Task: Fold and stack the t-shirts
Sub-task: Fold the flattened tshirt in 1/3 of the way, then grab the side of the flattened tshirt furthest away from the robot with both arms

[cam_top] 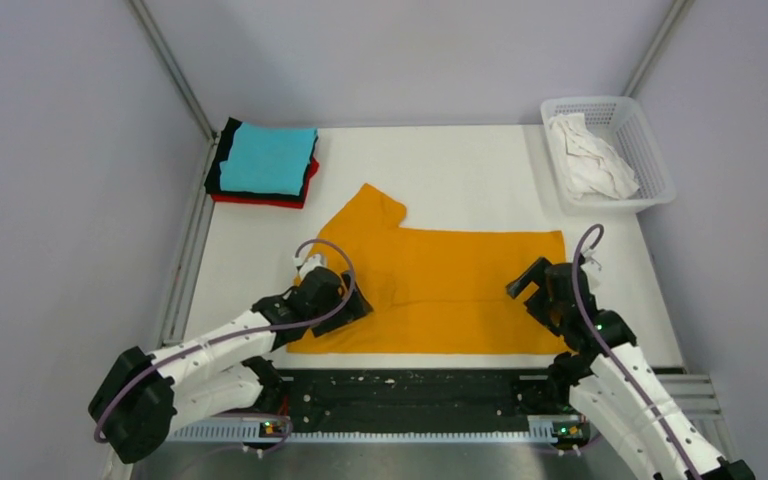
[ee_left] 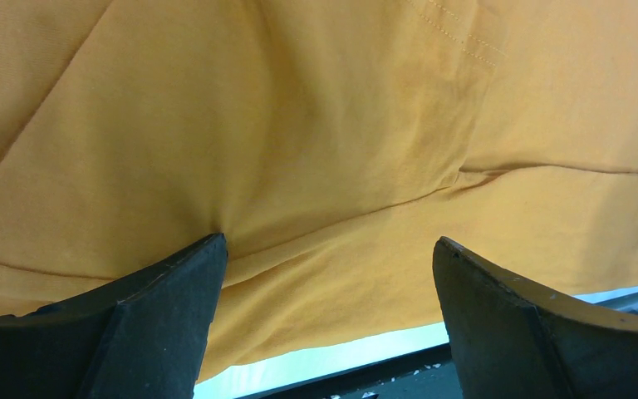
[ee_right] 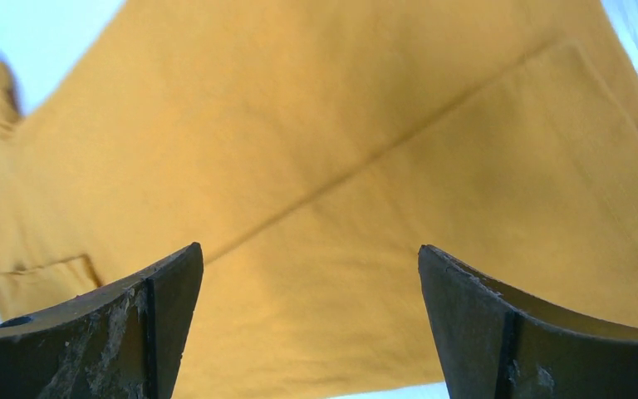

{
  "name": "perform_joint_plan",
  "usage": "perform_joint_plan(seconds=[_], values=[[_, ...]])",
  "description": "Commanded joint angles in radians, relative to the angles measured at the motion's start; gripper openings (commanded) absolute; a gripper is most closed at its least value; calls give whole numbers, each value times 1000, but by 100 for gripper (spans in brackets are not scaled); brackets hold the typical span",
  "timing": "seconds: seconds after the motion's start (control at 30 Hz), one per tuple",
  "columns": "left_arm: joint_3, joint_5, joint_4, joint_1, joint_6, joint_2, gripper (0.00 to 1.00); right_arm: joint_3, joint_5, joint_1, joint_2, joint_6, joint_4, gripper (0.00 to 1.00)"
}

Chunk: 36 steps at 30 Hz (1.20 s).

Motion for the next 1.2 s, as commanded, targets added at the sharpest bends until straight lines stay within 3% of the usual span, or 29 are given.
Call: perform_joint_plan(seconds=[0.0,0.2,0.37,0.47,0.6,0.77,0.87,0.97,1.07,1.17], values=[[-39,-5,-76,-5,-19,-25,99,55,88,14,-26,-59,113,99],[67,-23,-122,-6,34,-61,99,112,181,14,54,-170,202,99],[218,-147,-122,-6,127,-44,99,184,237,13,194,-250,272,99],[342,-242,-90,21,206,43,99,239,268,12,305,-292,306,99],[529,-221,-34,134,313,242,99,316,304,10,450,-318,310,99],[781,-46,130,305,465,594,99,313,283,7,519,-368,387,99],[1076,4,-3,359,541,825,99,285,276,5,522,-400,426,99],[1303,-63,-55,375,633,1024,99,269,283,2,513,-412,425,99],[1473,-80,-113,401,640,1172,99,254,280,0,496,-410,436,99],[1532,-57,-61,430,625,1266,99,243,270,-1,488,-412,449,99]])
